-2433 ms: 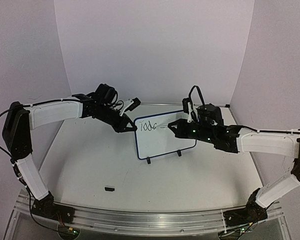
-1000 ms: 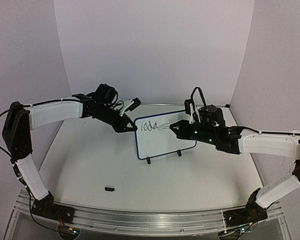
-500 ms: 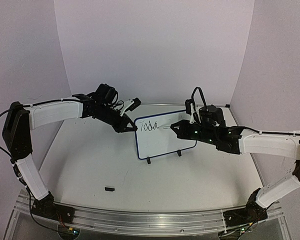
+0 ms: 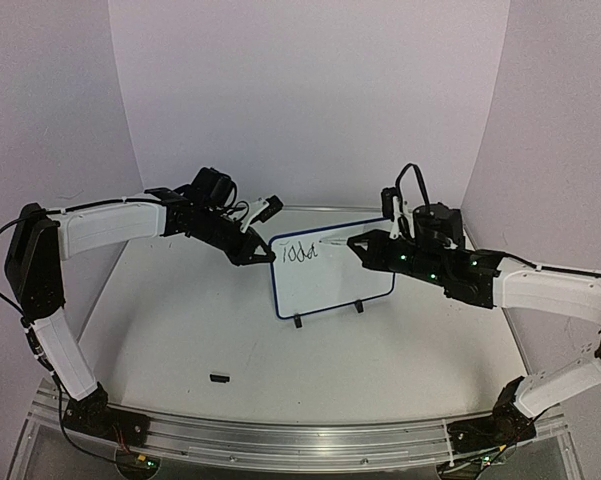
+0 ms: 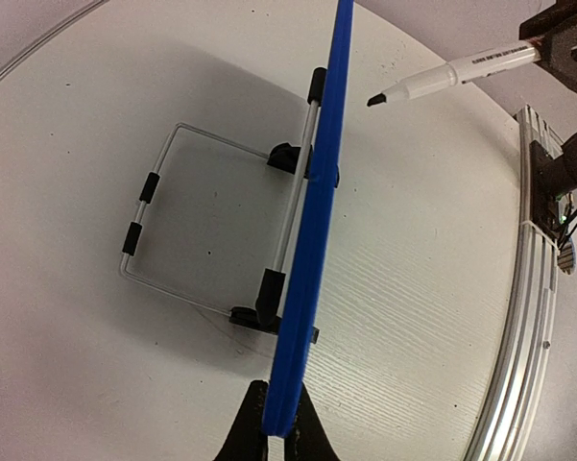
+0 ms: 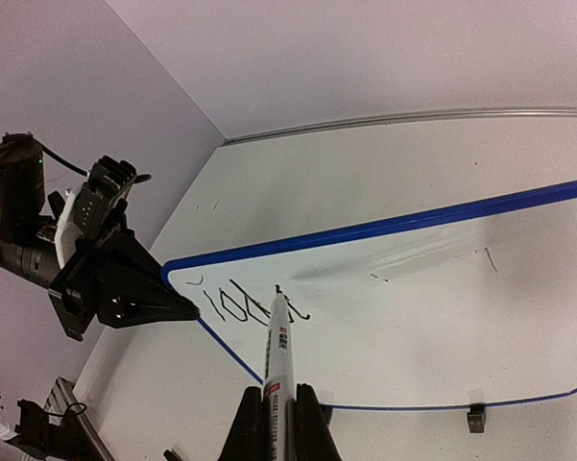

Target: Write a sentence on the whiteboard

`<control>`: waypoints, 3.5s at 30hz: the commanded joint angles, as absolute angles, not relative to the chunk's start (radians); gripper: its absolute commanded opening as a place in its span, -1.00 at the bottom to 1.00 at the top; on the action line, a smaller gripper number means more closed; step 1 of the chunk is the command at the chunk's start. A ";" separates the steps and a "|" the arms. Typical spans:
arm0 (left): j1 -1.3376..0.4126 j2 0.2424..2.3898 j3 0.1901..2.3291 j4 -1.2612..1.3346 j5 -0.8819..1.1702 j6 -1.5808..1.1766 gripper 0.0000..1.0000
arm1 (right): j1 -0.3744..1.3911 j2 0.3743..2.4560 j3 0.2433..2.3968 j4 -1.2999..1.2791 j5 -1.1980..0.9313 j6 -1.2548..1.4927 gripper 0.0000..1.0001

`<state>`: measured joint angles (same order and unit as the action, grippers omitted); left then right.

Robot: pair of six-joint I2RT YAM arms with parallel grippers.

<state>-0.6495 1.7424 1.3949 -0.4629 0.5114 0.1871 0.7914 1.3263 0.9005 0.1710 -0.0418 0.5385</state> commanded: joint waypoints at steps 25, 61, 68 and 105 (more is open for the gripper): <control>-0.658 1.752 1.424 -0.503 0.456 0.224 -1.00 | 0.788 1.399 0.952 0.189 -0.002 0.508 -1.00; -0.664 1.755 1.423 -0.507 0.450 0.225 -1.00 | 0.786 1.343 0.922 0.141 0.035 0.513 -1.00; -0.664 1.755 1.424 -0.507 0.448 0.226 -1.00 | 0.782 1.362 0.934 0.150 0.032 0.505 -1.00; -0.666 1.756 1.427 -0.511 0.443 0.229 -1.00 | 0.779 1.410 0.943 0.160 -0.018 0.526 -1.00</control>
